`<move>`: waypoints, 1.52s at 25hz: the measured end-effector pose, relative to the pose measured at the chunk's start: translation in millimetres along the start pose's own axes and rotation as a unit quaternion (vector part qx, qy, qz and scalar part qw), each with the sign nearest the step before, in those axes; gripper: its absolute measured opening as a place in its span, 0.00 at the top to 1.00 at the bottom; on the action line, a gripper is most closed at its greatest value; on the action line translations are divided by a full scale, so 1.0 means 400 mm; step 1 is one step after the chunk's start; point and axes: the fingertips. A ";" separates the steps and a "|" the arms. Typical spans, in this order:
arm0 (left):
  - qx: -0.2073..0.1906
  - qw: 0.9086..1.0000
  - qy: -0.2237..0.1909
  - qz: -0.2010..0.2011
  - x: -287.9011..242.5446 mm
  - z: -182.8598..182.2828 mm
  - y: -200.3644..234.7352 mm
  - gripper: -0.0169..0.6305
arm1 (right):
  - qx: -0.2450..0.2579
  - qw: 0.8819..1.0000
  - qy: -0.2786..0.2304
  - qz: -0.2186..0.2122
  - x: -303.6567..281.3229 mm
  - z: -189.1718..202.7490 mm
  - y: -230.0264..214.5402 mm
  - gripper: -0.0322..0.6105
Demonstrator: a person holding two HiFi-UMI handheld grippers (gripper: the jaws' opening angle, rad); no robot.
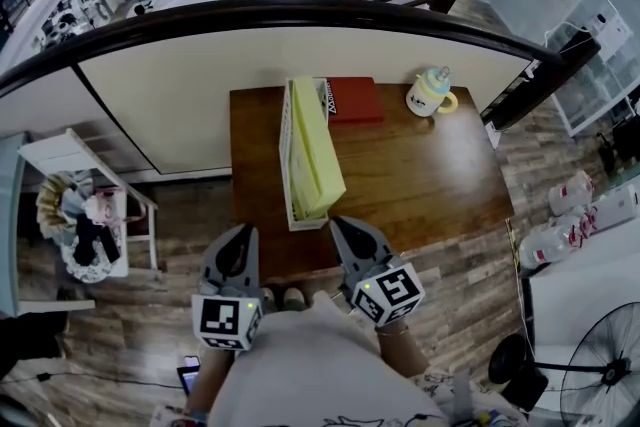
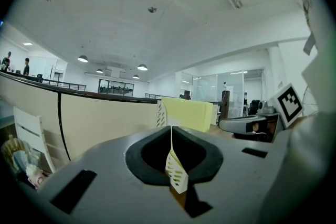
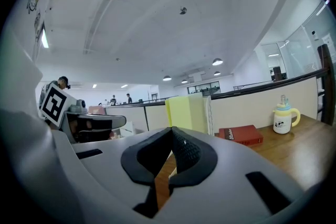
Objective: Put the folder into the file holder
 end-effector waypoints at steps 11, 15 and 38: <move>-0.007 1.000 -0.005 0.001 -0.002 0.005 0.009 0.96 | -0.008 1.000 0.001 0.002 -0.003 0.011 -0.002 0.95; 0.008 1.000 0.002 0.000 0.000 -0.001 0.004 0.96 | -0.007 1.000 0.002 0.004 -0.002 0.010 -0.003 0.95; -0.014 1.000 0.003 0.021 -0.004 0.011 0.015 0.96 | -0.002 1.000 0.004 0.009 0.002 0.006 -0.002 0.95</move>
Point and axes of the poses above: the fingertips, and each gripper's own axes: x backward along the fingers, y to its left, z out of its underside, and after that the axes turned 6 degrees about -z, right-handed
